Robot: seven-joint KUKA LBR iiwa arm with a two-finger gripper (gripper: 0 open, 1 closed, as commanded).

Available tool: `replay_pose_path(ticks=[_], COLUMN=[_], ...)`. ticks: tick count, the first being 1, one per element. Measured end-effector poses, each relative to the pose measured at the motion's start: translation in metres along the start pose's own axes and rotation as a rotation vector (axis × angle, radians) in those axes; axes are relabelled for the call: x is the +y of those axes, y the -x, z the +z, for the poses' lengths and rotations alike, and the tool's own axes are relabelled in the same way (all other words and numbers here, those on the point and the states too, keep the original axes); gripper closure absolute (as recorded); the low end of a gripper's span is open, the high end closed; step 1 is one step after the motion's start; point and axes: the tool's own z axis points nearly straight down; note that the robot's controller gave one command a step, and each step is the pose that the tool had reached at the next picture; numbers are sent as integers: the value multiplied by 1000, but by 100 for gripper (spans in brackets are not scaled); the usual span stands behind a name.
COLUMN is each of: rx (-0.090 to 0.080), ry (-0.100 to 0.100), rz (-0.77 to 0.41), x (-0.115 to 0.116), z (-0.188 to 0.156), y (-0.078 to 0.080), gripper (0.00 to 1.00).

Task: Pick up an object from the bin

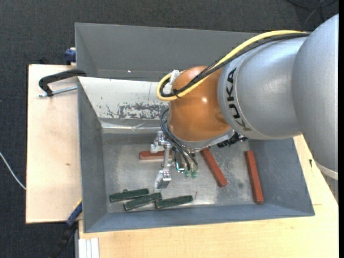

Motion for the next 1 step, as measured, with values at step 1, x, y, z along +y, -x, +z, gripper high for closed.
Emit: replay_pose_path(ticks=[1], rx=[-6], ry=[1], rz=[2], x=[-1], z=[-4], y=[1], gripper=[0])
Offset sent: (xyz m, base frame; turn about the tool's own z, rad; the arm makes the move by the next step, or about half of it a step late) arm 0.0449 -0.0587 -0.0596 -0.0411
